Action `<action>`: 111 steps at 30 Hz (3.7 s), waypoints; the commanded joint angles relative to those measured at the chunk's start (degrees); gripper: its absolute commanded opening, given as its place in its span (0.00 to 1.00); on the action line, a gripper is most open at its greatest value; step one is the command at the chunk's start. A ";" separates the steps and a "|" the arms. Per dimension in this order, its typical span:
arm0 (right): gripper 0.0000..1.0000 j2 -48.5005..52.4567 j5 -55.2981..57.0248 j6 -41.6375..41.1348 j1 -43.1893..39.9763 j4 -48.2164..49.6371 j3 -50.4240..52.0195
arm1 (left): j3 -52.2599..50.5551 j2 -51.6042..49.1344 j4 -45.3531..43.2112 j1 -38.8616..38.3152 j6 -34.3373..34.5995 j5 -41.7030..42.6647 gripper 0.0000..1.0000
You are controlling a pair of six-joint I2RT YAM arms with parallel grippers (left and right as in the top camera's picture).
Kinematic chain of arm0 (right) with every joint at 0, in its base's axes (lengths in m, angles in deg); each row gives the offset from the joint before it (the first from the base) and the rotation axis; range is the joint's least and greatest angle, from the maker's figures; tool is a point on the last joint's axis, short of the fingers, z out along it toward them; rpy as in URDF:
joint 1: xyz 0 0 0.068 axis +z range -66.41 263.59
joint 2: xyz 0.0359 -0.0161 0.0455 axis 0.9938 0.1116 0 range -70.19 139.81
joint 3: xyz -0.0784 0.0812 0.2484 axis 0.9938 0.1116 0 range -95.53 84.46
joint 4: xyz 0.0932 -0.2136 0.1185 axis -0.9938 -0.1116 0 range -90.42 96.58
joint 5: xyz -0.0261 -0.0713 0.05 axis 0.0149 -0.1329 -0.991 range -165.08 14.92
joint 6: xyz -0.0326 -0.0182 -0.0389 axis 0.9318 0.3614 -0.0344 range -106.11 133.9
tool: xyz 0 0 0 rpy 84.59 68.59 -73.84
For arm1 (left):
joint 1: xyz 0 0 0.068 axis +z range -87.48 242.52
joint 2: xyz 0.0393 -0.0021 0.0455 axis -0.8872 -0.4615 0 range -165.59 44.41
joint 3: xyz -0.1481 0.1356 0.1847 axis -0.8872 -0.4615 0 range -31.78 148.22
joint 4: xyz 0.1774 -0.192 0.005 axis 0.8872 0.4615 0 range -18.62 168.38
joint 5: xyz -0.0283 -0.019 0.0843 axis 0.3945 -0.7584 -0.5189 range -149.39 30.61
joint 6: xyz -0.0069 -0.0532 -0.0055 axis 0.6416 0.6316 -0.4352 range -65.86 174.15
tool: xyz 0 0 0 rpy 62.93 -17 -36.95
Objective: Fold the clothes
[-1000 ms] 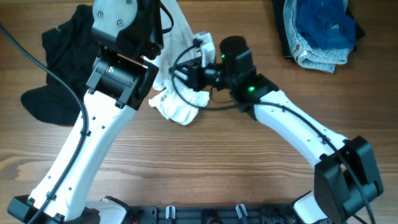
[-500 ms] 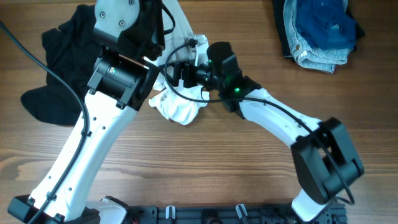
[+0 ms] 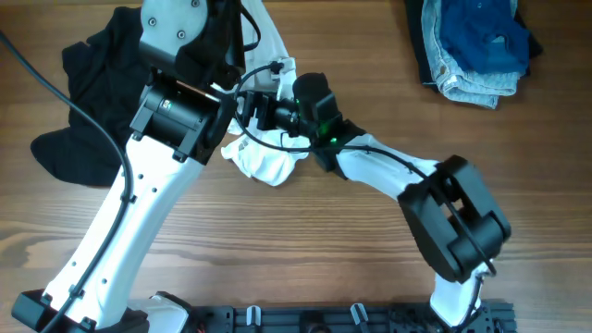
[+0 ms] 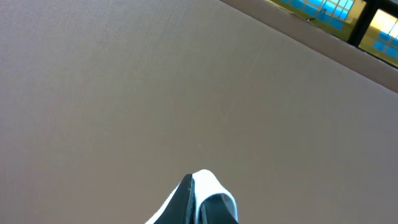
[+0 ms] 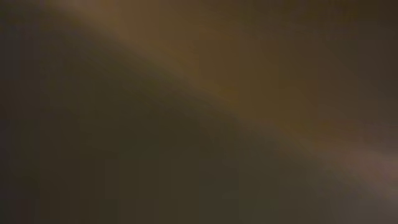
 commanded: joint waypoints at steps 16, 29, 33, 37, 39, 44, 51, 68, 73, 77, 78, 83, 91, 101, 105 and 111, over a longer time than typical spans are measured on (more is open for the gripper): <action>0.04 -1.97 -8.55 4.33 -1.64 -0.33 -0.59 | 1.03 1.49 1.70 0.09 -0.94 -2.89 0.04; 0.04 -25.97 3.30 35.82 -21.55 -49.20 -5.25 | 1.03 6.38 20.37 5.29 -0.94 -3.78 0.04; 0.04 -28.98 8.92 39.85 -22.47 -56.81 -9.94 | 1.03 7.23 31.36 5.14 -0.92 -3.54 0.04; 0.04 -29.57 11.15 41.68 -22.47 -61.81 -16.68 | 1.03 7.67 37.75 4.42 -1.11 -3.58 0.04; 0.04 -29.57 13.81 41.77 -22.58 -63.84 -21.16 | 1.05 8.02 35.04 4.37 -4.76 -3.58 0.04; 0.04 -30.03 20.04 43.74 -22.67 -68.02 -33.29 | 1.05 11.17 24.04 4.04 -12.66 -3.56 0.04; 0.04 -30.58 22.88 47.12 -24.68 -77.64 -51.41 | 1.05 19.67 14.43 -0.24 -23.47 -3.58 0.04; 0.04 -34.56 22.84 49.57 -29.11 -88.76 -72.17 | 1.14 32.65 8.55 -2.12 -26.12 4.61 0.04; 0.04 -32.33 22.40 49.57 -29.11 -89.72 -72.15 | 1.14 29.62 10.12 -2.12 -26.14 4.59 0.04; 0.04 -28.92 19.80 49.51 -29.11 -90.62 -72.15 | 1.14 26.01 13.31 -2.12 -25.14 4.59 0.04; 0.04 -28.28 19.39 49.51 -29.11 -90.75 -72.15 | 1.14 25.33 14.10 -2.10 -24.61 4.48 0.04; 0.04 -24.98 18.95 49.31 -29.11 -91.62 -72.15 | 1.14 21.42 19.52 -2.05 -21.49 4.35 0.04; 0.04 -22.18 18.91 49.09 -29.11 -91.10 -72.15 | 1.14 15.78 34.16 -1.84 -7.50 10.73 0.04; 0.04 -21.51 17.88 49.11 -29.11 -91.08 -72.15 | 1.11 -0.44 50.80 -1.92 1.51 36.79 0.20; 0.04 -21.22 17.88 48.61 -29.11 -91.36 -72.15 | 1.07 -8.61 51.25 -3.19 1.53 45.33 0.42; 0.04 -20.41 18.12 48.52 -29.11 -91.80 -72.15 | 1.03 -15.56 50.03 -9.27 1.27 43.10 0.60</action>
